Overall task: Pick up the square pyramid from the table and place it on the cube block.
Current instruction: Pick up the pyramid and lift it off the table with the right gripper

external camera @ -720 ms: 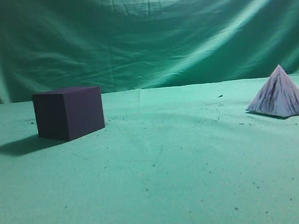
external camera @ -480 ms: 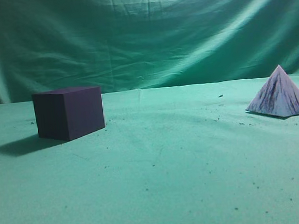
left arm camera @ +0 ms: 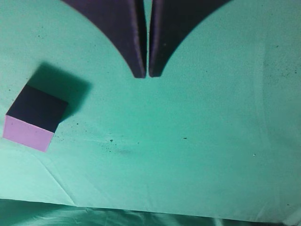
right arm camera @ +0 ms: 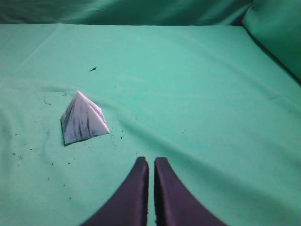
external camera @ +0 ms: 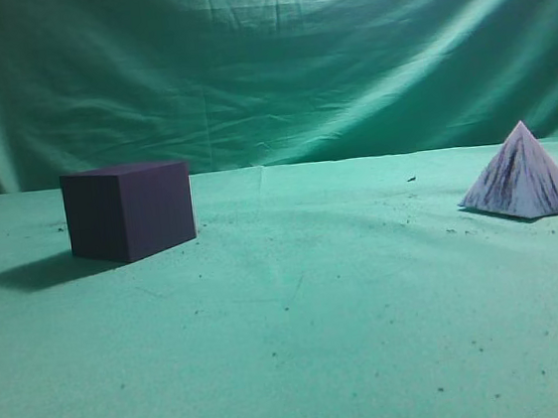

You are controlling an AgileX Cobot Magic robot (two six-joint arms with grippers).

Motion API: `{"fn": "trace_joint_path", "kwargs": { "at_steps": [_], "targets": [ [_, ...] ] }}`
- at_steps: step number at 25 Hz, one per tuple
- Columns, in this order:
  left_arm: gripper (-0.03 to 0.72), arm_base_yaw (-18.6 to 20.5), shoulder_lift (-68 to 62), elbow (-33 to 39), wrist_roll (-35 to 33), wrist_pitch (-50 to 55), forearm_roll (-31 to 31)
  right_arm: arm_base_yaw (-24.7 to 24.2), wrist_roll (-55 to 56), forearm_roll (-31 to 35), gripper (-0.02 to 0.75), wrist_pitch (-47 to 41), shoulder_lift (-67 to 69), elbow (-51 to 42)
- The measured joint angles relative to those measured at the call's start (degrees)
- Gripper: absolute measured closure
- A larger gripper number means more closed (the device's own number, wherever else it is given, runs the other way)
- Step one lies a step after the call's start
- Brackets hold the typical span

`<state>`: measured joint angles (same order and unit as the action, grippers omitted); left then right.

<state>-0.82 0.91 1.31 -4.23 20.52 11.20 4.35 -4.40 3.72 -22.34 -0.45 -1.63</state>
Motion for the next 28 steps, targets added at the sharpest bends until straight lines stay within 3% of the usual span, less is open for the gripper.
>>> {"fn": "trace_joint_path", "kwargs": {
  "at_steps": [5,10,12,17,23,28],
  "targets": [
    [0.688,0.00,0.00,0.00,0.00,0.00,0.00,0.00,0.14,0.86,0.738,2.62,0.00,0.00],
    [0.688,0.00,0.00,0.00,0.00,0.00,0.00,0.00,4.54,15.40,0.738,21.40,0.00,0.00],
    [0.688,0.00,0.00,0.00,0.00,0.00,0.00,0.00,5.00,17.58,0.738,27.87,-0.03,0.12],
    [0.688,0.00,0.00,0.00,0.00,0.00,0.00,0.00,3.25,12.20,0.738,13.05,1.77,9.86],
    [0.688,0.00,0.00,0.00,0.00,0.00,0.00,0.00,2.31,15.57,0.738,-11.09,16.87,23.54],
    [0.688,0.00,0.00,0.00,0.00,0.00,0.00,0.00,-7.54,18.37,0.738,-17.32,28.32,26.80]
  ]
}}
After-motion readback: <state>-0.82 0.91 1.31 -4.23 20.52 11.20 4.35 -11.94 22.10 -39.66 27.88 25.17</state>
